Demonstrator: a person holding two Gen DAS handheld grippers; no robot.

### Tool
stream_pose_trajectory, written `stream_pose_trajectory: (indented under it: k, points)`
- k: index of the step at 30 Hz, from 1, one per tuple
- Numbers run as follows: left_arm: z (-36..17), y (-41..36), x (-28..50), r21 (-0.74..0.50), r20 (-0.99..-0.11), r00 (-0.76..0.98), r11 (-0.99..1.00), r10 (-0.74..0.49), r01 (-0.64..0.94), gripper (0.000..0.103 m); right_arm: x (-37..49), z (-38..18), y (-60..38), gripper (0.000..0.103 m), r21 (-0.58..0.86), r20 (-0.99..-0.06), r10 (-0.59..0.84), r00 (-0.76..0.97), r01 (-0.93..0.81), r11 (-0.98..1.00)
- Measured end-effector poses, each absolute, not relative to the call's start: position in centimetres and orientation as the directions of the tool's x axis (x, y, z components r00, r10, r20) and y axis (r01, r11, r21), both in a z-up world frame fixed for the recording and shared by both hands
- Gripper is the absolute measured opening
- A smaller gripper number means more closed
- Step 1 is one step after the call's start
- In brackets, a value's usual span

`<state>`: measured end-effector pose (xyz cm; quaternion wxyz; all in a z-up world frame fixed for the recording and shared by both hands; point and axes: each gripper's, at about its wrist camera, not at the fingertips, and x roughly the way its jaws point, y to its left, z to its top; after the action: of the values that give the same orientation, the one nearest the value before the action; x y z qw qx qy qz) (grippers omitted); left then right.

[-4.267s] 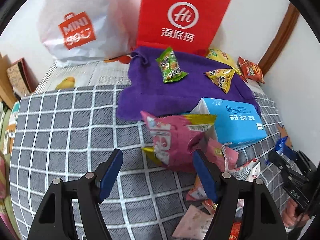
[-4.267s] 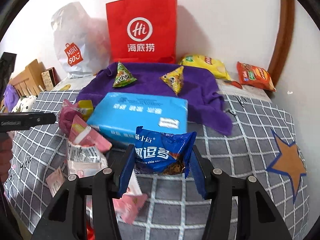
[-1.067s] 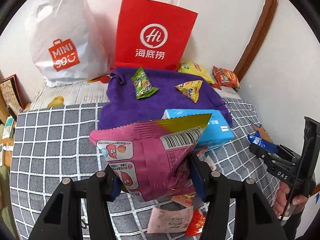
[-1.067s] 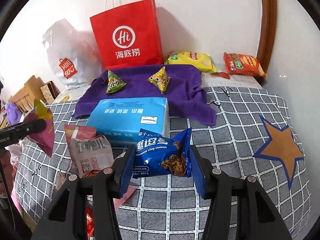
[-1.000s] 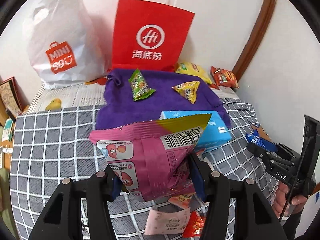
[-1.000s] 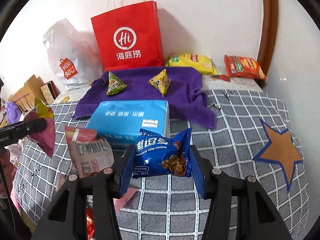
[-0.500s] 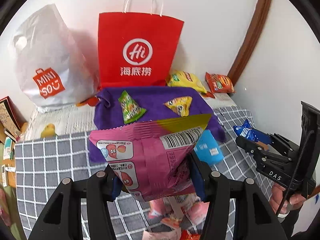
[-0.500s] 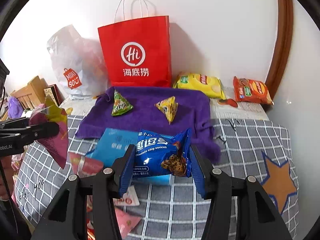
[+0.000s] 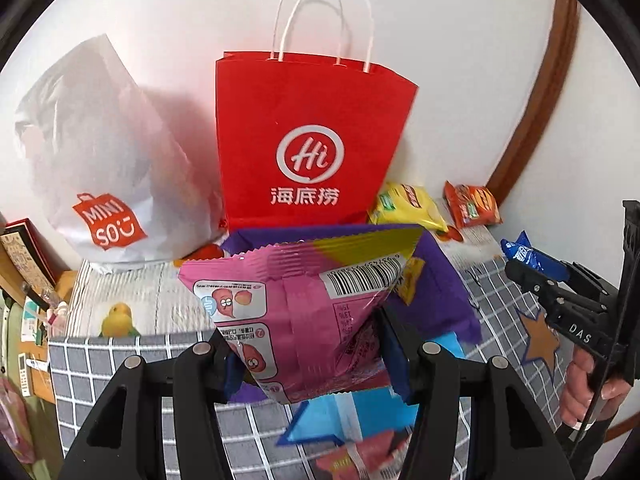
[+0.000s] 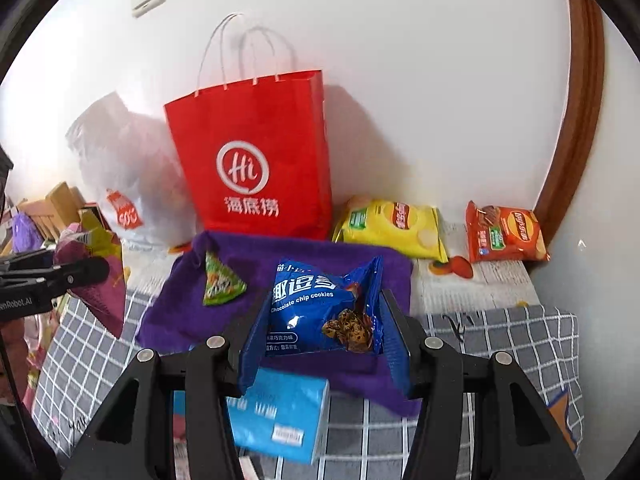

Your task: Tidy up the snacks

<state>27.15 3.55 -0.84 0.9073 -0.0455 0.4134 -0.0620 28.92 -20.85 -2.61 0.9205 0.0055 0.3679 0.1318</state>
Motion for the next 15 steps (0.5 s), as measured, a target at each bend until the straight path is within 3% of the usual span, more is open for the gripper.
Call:
stream_pose_trajectory:
  k: [7, 15]
  points:
    - [-2.9, 4.6, 30.7, -0.146, -0.764, 0.630, 0.989, -0.136, 0.036, 0.054, 33.6, -3.2, -20.3, 0.052, 0.114, -0.696, 0.242, 0.675, -0.229, 0.967]
    - [-7.3, 6.4, 33.7, -0.192, -0.802, 0.575, 0.981, -0.163, 0.010, 0.054, 37.1, -7.9, -18.9, 0.053, 0.114, -0.774, 0.262, 0.577, -0.279, 0.953]
